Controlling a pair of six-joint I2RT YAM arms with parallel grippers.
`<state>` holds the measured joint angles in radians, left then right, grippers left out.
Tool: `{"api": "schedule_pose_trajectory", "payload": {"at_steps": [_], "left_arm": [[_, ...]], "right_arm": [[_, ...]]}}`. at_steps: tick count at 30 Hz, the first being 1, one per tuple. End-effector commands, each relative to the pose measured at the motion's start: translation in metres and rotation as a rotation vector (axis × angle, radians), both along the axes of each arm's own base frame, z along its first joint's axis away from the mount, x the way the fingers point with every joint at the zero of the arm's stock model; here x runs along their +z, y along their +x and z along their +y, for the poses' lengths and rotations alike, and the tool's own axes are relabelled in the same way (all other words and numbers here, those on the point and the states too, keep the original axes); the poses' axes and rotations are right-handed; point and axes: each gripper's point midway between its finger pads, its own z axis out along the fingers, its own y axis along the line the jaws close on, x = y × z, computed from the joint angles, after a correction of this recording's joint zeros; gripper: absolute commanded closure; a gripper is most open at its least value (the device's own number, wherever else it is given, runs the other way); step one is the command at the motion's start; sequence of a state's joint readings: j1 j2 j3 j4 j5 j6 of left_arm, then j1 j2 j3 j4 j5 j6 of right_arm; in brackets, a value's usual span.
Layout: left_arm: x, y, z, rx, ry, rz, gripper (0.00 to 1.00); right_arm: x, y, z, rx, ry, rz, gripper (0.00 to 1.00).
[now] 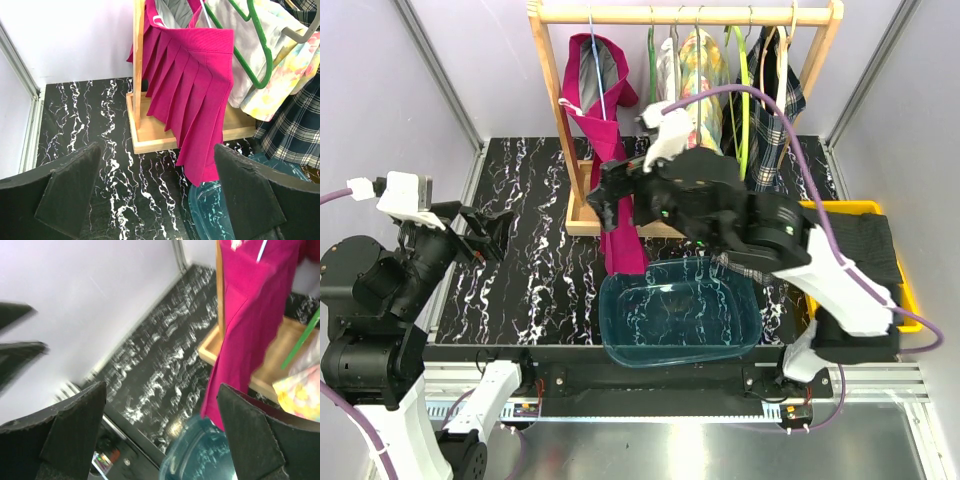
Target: Remove the skirt from the hanger
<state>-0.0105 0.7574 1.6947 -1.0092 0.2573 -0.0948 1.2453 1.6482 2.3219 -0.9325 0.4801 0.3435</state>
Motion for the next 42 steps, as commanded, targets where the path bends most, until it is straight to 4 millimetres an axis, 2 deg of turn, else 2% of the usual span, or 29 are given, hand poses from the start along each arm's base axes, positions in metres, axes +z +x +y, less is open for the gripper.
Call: {"api": "schedule_pose_trajectory", "payload": {"at_steps": [1,2,3,4,5,6,7,8,9,10,11,12,13,14,16,17,18,19,20,21,24,25,26,29,32,38,39,42], "left_arm": [[0.009,-0.001,-0.003,-0.017,-0.005,-0.027,0.01],[0.008,-0.003,-0.002,-0.015,0.006,-0.031,0.01],[0.006,-0.002,-0.001,-0.011,0.011,-0.028,0.01],[0.006,-0.003,-0.001,-0.009,0.014,-0.031,0.01],[0.006,-0.004,-0.001,-0.009,0.018,-0.033,0.01],[0.004,-0.003,-0.001,-0.012,0.018,-0.028,0.01],[0.003,-0.003,-0.001,-0.014,0.019,-0.026,0.01],[0.002,-0.002,-0.002,-0.019,0.019,-0.022,0.01],[0.002,-0.002,-0.003,-0.022,0.019,-0.021,0.01],[0.0,-0.002,-0.003,-0.023,0.019,-0.018,0.01],[-0.001,0.0,-0.004,-0.028,0.021,-0.014,0.01],[0.0,0.0,-0.004,-0.034,0.022,-0.016,0.01],[-0.001,0.001,-0.004,-0.033,0.028,-0.016,0.01],[0.0,0.001,-0.005,-0.038,0.032,-0.019,0.01],[0.0,0.0,-0.004,-0.037,0.046,-0.028,0.01],[-0.002,0.0,-0.003,-0.035,0.049,-0.024,0.01],[-0.003,-0.001,-0.003,-0.035,0.053,-0.027,0.01],[-0.004,-0.003,-0.003,-0.035,0.059,-0.035,0.01],[-0.008,-0.002,-0.002,-0.034,0.062,-0.026,0.01],[-0.011,-0.003,-0.002,-0.033,0.064,-0.025,0.01],[-0.017,-0.005,-0.001,-0.03,0.07,-0.025,0.01],[-0.017,-0.005,-0.001,-0.03,0.074,-0.031,0.01],[-0.02,-0.004,0.0,-0.026,0.076,-0.025,0.01],[-0.024,-0.003,0.0,-0.025,0.082,-0.022,0.01],[-0.029,-0.001,0.0,-0.027,0.083,-0.016,0.01],[-0.039,0.002,0.001,-0.024,0.084,-0.007,0.01],[-0.04,0.003,0.0,-0.026,0.082,-0.007,0.01],[-0.043,0.006,0.001,-0.028,0.107,-0.012,0.01]], "right_arm": [[0.025,-0.004,-0.001,0.04,0.084,-0.103,0.0],[0.033,-0.005,0.0,0.059,0.106,-0.139,0.0],[0.028,0.003,-0.003,0.012,0.081,-0.149,0.0],[0.016,0.014,0.006,-0.025,0.031,-0.147,0.0],[0.027,0.02,-0.005,-0.069,0.009,-0.158,0.0],[0.027,0.032,-0.012,-0.143,-0.037,-0.18,0.0],[0.011,0.042,0.004,-0.156,-0.106,-0.183,0.0],[0.032,0.043,-0.002,-0.166,-0.076,-0.211,0.0],[0.036,0.045,0.002,-0.161,-0.079,-0.229,0.0],[0.03,0.052,0.016,-0.157,-0.113,-0.251,0.0],[0.052,0.058,0.008,-0.187,-0.054,-0.282,0.01],[0.057,0.066,0.006,-0.215,-0.059,-0.306,0.02],[0.053,0.076,0.014,-0.233,-0.057,-0.309,0.03],[0.063,0.083,0.011,-0.252,-0.012,-0.32,0.06],[0.064,0.104,0.007,-0.269,0.002,-0.328,0.06],[0.062,0.114,0.011,-0.277,0.015,-0.333,0.07],[0.061,0.128,0.004,-0.308,0.017,-0.337,0.08],[0.068,0.132,-0.002,-0.31,0.017,-0.362,0.08],[0.067,0.14,0.002,-0.3,0.031,-0.372,0.08],[0.068,0.153,-0.006,-0.32,0.043,-0.375,0.08],[0.082,0.166,-0.014,-0.305,0.113,-0.382,0.09],[0.081,0.177,-0.017,-0.311,0.119,-0.381,0.09],[0.089,0.176,-0.016,-0.279,0.145,-0.393,0.09],[0.091,0.18,-0.008,-0.213,0.198,-0.378,0.11],[0.083,0.187,0.0,-0.178,0.215,-0.35,0.12],[0.052,0.204,0.018,-0.141,0.203,-0.283,0.15],[0.042,0.21,0.023,-0.142,0.188,-0.273,0.15],[0.031,0.219,0.03,-0.147,0.175,-0.265,0.16]]}}
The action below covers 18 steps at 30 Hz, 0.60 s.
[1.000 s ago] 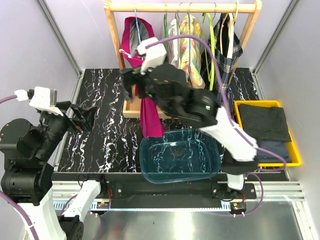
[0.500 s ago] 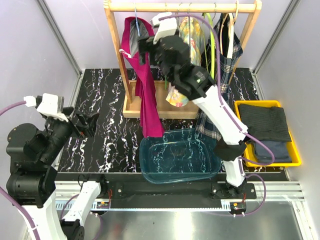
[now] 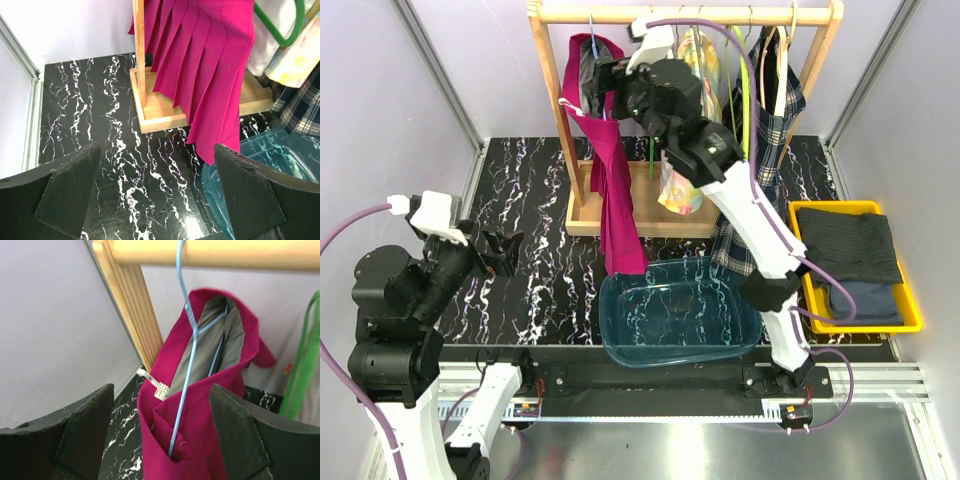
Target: Remove the skirt from the hanger
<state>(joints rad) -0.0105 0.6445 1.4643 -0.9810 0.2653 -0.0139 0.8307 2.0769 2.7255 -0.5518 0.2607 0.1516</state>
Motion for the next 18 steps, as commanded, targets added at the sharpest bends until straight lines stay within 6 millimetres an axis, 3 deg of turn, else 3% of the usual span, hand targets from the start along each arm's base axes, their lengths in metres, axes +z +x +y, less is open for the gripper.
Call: {"api": "schedule_pose_trajectory", "payload": {"at_steps": [1,5,8,9,11,12,13,14,15,16,17,18], "left_arm": [[0.013,0.005,-0.001,-0.015,0.03,-0.079,0.01],[0.016,0.008,-0.002,-0.024,0.03,-0.1,0.01],[0.044,0.023,-0.006,-0.033,-0.016,-0.183,0.01],[0.058,0.04,-0.009,-0.031,-0.064,-0.203,0.01],[0.086,0.052,-0.012,-0.041,-0.115,-0.242,0.01],[0.091,0.08,-0.015,-0.042,-0.162,-0.218,0.01],[0.11,0.085,-0.016,-0.043,-0.182,-0.248,0.01],[0.106,0.115,-0.021,-0.046,-0.196,-0.202,0.01],[0.111,0.126,-0.026,-0.048,-0.202,-0.202,0.01],[0.13,0.132,-0.025,-0.019,-0.196,-0.244,0.01],[0.123,0.152,-0.046,-0.058,-0.184,-0.208,0.01],[0.141,0.153,-0.052,-0.069,-0.171,-0.256,0.01]], "right_arm": [[-0.012,0.014,0.017,0.035,0.017,0.009,0.16],[-0.013,0.013,0.022,0.057,0.034,0.018,0.19],[0.017,-0.012,0.014,0.13,0.098,0.001,0.16],[0.043,-0.031,0.001,0.156,0.139,-0.03,0.11],[0.059,-0.052,0.001,0.239,0.177,-0.048,0.09],[0.086,-0.074,-0.018,0.26,0.218,-0.091,0.08],[0.083,-0.081,-0.016,0.292,0.215,-0.088,0.06],[0.088,-0.088,-0.022,0.301,0.225,-0.092,0.06],[0.112,-0.109,-0.043,0.309,0.263,-0.134,0.06],[0.101,-0.111,-0.042,0.324,0.248,-0.11,0.06],[0.104,-0.12,-0.046,0.34,0.259,-0.11,0.06],[0.105,-0.132,-0.058,0.346,0.272,-0.117,0.06]]}}
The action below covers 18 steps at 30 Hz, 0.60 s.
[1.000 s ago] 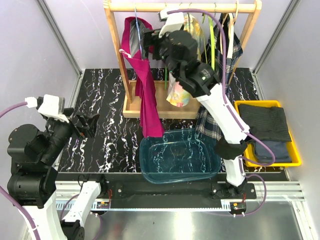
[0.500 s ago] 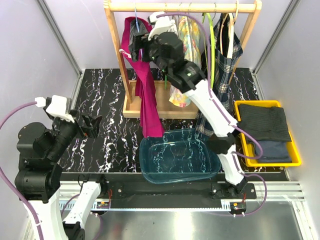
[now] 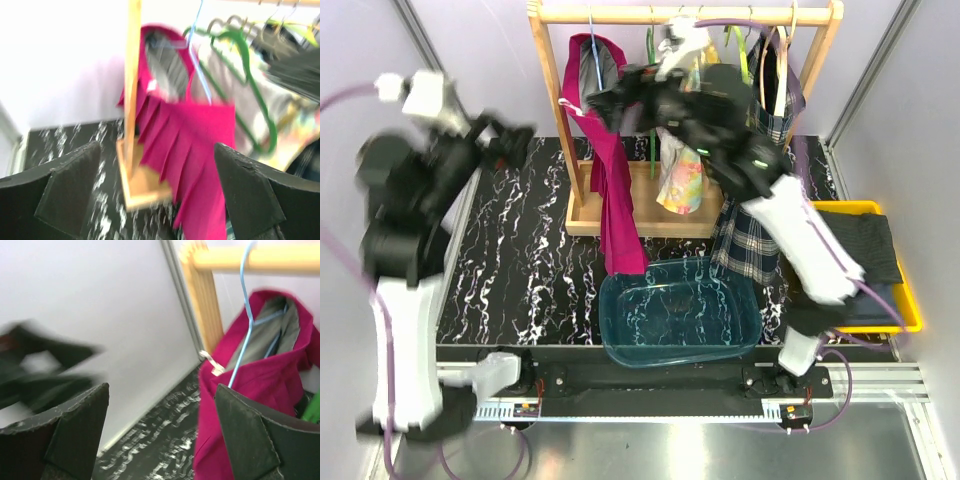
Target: Remove the skirt from the hanger
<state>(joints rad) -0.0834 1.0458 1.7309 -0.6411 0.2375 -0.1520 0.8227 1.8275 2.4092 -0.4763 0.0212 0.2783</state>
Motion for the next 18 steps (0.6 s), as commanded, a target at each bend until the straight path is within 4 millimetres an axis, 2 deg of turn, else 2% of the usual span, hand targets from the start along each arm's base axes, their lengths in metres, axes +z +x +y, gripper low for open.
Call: {"api": "schedule_pose_trajectory", "payload": {"at_steps": [1,2,3,4,5,6,7,8,9,10,11,12,14,15,16,17,18], "left_arm": [[0.042,0.048,-0.036,-0.023,-0.029,-0.097,0.01],[0.035,0.061,-0.057,-0.058,-0.022,-0.072,0.01],[0.046,0.063,-0.063,-0.059,-0.03,-0.095,0.01],[0.045,0.067,-0.073,-0.066,-0.033,-0.089,0.01],[0.037,0.08,-0.083,-0.069,-0.029,-0.068,0.01],[0.037,0.085,-0.087,-0.06,-0.032,-0.075,0.01],[0.035,0.089,-0.092,-0.049,-0.034,-0.074,0.01],[0.029,0.098,-0.097,-0.043,-0.03,-0.066,0.01],[0.03,0.103,-0.099,-0.031,-0.041,-0.079,0.01],[0.03,0.108,-0.098,-0.007,-0.047,-0.08,0.01],[0.021,0.12,-0.103,0.003,-0.039,-0.062,0.01],[0.027,0.123,-0.102,0.015,-0.049,-0.075,0.01],[0.016,0.141,-0.107,0.044,-0.041,-0.053,0.01],[0.023,0.143,-0.106,0.056,-0.048,-0.068,0.01],[0.022,0.149,-0.106,0.078,-0.046,-0.065,0.01],[0.013,0.161,-0.109,0.089,-0.034,-0.049,0.01],[0.021,0.163,-0.108,0.103,-0.039,-0.068,0.01]], "right_arm": [[0.088,-0.077,-0.059,0.101,0.216,-0.156,0.06],[0.101,-0.095,-0.078,0.102,0.256,-0.179,0.06],[0.086,-0.091,-0.075,0.099,0.248,-0.161,0.05],[0.086,-0.096,-0.082,0.089,0.263,-0.163,0.05],[0.092,-0.106,-0.097,0.078,0.29,-0.175,0.05],[0.078,-0.104,-0.095,0.074,0.276,-0.154,0.05],[0.074,-0.105,-0.099,0.065,0.275,-0.148,0.05],[0.077,-0.114,-0.109,0.062,0.29,-0.157,0.05],[0.062,-0.112,-0.108,0.057,0.274,-0.133,0.05],[0.057,-0.113,-0.111,0.05,0.276,-0.124,0.05],[0.058,-0.12,-0.119,0.048,0.286,-0.131,0.05],[0.043,-0.117,-0.117,0.046,0.269,-0.109,0.05],[0.038,-0.12,-0.125,0.023,0.279,-0.096,0.06],[0.027,-0.118,-0.124,0.02,0.265,-0.078,0.06],[0.024,-0.119,-0.126,0.016,0.271,-0.07,0.06],[0.024,-0.123,-0.131,0.014,0.283,-0.071,0.06],[0.018,-0.122,-0.13,0.015,0.277,-0.064,0.06]]}}
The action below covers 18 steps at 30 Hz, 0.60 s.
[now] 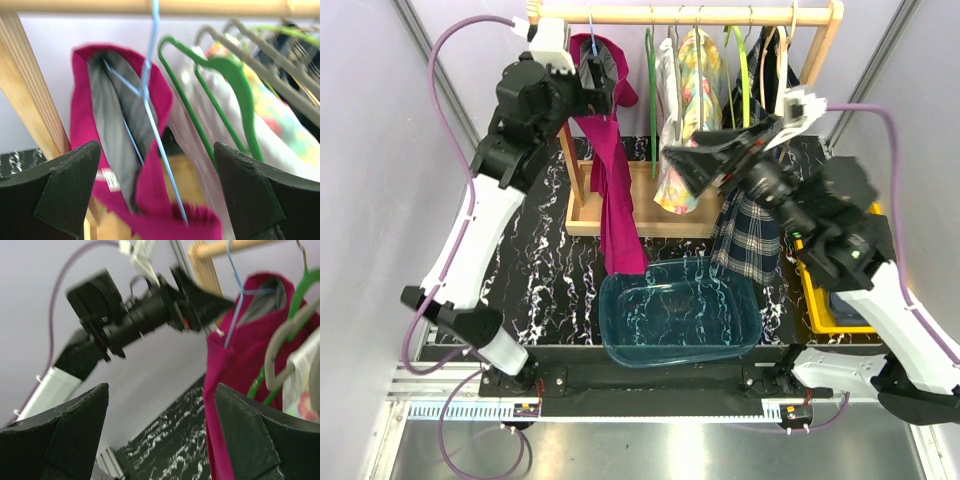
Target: Remove the skirt from the hanger
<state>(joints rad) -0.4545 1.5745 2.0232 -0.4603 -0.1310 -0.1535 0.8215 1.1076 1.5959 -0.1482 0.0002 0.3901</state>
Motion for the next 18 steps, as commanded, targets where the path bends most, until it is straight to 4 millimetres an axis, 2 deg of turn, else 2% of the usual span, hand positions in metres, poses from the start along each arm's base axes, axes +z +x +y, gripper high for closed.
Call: {"api": "schedule_pose_trajectory", "payload": {"at_steps": [1,2,3,6,9,12,17,18], "left_arm": [[0.038,0.024,0.01,0.125,-0.037,-0.12,0.02],[0.031,0.035,0.007,0.136,-0.023,-0.11,0.04],[0.035,0.038,0.008,0.147,-0.028,-0.12,0.09],[0.026,0.055,0.003,0.166,-0.018,-0.11,0.2],[0.014,0.067,-0.003,0.179,0.0,-0.093,0.22],[0.006,0.074,-0.002,0.204,0.008,-0.083,0.3],[0.005,0.076,0.002,0.228,0.015,-0.084,0.76],[0.003,0.076,0.001,0.227,0.022,-0.081,0.8]], "right_arm": [[-0.01,0.0,-0.009,-0.024,0.037,0.031,0.06],[-0.009,-0.002,-0.013,-0.031,0.044,0.027,0.06],[-0.014,-0.001,-0.013,-0.032,0.04,0.034,0.07],[-0.017,-0.003,-0.017,-0.041,0.036,0.036,0.06],[-0.017,-0.005,-0.024,-0.062,0.036,0.031,0.06],[-0.015,-0.009,-0.032,-0.079,0.037,0.022,0.06],[-0.016,-0.009,-0.045,-0.126,0.035,0.017,0.06],[-0.017,-0.009,-0.046,-0.131,0.032,0.02,0.06]]}}
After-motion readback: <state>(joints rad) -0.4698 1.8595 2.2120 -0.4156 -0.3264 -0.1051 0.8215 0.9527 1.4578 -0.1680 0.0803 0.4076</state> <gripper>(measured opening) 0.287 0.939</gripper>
